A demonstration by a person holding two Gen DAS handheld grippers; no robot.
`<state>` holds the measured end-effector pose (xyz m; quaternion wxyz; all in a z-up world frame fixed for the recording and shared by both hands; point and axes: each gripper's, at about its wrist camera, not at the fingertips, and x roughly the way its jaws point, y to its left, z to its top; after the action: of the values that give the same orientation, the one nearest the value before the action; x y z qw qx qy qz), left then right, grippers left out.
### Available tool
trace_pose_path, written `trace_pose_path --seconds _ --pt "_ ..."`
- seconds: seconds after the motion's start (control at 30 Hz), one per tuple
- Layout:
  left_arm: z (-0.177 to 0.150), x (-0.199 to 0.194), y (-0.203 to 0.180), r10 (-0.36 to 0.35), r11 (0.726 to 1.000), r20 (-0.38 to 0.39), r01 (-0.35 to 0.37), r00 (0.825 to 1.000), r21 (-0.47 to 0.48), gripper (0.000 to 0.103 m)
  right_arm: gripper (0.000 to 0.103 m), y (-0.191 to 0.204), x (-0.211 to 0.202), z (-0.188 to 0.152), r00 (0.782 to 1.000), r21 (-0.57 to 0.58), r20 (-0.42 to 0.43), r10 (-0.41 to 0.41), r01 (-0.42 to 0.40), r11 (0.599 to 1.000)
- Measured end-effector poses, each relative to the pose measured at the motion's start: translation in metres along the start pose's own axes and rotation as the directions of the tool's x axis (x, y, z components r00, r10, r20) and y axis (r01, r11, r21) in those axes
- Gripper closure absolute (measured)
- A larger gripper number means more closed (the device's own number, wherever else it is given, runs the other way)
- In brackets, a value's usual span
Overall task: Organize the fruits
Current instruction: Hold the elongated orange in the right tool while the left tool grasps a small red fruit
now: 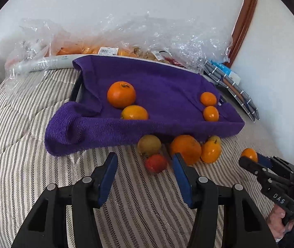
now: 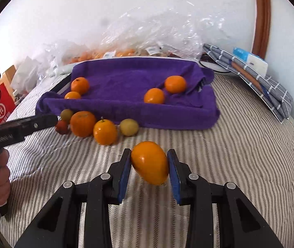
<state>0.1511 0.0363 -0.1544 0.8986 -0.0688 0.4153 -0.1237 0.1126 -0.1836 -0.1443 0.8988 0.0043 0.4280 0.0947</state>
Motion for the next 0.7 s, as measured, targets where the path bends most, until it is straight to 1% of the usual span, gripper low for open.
trace_pose_path --seconds 0.07,0.13,0.17,0.2,0.23,0.27,0.33,0.43,0.57,0.7 --pt "0.001 0.003 0.001 -0.031 0.999 -0.013 0.03 0.999 -0.014 0.056 0.068 -0.01 0.0 0.0 0.999 0.038 0.0 0.034 -0.034 0.999" --pt "0.002 0.007 0.0 -0.024 1.0 -0.031 0.023 0.999 -0.019 0.058 0.068 -0.013 0.004 0.001 0.999 0.052 -0.013 0.051 -0.05 0.997" --pt "0.003 0.011 -0.001 -0.015 1.0 -0.043 0.015 0.999 -0.017 0.062 0.068 -0.013 0.006 0.003 0.998 0.056 -0.016 0.055 -0.054 0.997" --pt "0.003 0.014 -0.003 -0.006 1.0 -0.057 0.006 0.998 -0.012 0.065 0.068 -0.013 0.007 0.003 0.998 0.058 -0.018 0.056 -0.055 0.997" --pt "0.004 0.015 -0.005 -0.001 1.0 -0.055 0.001 0.998 -0.004 0.068 0.068 -0.011 0.008 0.003 0.998 0.057 -0.019 0.054 -0.053 0.997" --pt "0.003 0.015 -0.008 -0.01 1.0 -0.056 0.011 0.998 0.008 0.074 0.068 -0.011 0.007 0.003 0.998 0.054 -0.016 0.054 -0.053 0.997" --pt "0.002 0.016 -0.01 -0.021 0.999 -0.065 0.022 0.998 0.025 0.074 0.068 -0.011 0.004 0.003 0.998 0.056 0.002 0.059 -0.059 0.997" --pt "0.001 0.008 -0.01 -0.042 0.999 -0.027 0.043 0.999 0.026 0.075 0.068 -0.018 0.002 0.002 0.997 0.093 0.019 0.071 -0.072 0.993" --pt "0.0 -0.001 -0.004 -0.035 0.999 0.02 0.035 0.999 -0.002 0.075 0.068 -0.028 -0.001 0.0 0.997 0.152 0.04 0.062 -0.068 0.986" --pt "0.0 -0.009 -0.001 -0.021 1.0 0.066 0.022 0.998 -0.012 0.075 0.068 -0.03 -0.003 0.0 0.997 0.168 0.051 0.056 -0.064 0.984"
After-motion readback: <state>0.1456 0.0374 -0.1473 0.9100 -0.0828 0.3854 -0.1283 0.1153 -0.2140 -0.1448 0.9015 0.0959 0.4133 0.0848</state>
